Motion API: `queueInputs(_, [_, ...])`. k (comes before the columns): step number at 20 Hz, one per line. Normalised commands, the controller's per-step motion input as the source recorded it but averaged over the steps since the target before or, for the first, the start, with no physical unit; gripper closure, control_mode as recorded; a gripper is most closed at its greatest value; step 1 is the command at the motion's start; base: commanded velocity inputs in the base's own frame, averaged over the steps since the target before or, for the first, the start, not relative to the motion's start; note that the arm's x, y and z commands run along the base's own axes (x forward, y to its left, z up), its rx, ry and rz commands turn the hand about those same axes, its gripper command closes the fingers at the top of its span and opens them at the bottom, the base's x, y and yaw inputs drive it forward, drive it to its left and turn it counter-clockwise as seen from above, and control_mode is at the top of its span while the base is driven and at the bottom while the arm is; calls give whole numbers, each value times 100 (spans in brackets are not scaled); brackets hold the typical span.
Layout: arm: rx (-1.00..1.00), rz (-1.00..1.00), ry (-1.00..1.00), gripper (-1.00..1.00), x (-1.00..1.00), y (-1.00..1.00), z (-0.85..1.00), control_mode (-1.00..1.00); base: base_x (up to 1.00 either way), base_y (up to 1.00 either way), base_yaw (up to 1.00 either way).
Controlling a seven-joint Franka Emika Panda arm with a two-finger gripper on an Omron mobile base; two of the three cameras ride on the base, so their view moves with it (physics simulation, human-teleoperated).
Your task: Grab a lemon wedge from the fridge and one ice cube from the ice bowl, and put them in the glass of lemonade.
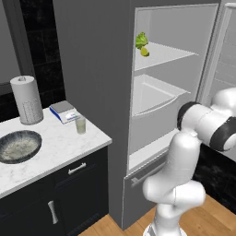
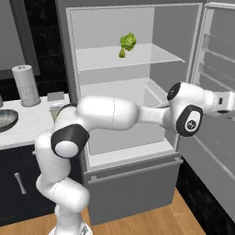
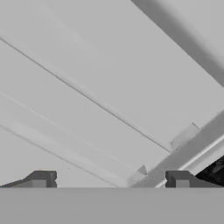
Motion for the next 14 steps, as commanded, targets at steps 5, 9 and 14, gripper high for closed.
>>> queueInputs(5, [0, 2, 0, -100, -6, 72, 32, -100, 0, 0, 0])
queueInputs(9, [2, 0, -1, -100, 0, 96, 28, -100, 0, 0, 0])
queueInputs(14, [11, -1, -9, -100, 3, 100, 2, -100, 0, 0, 0])
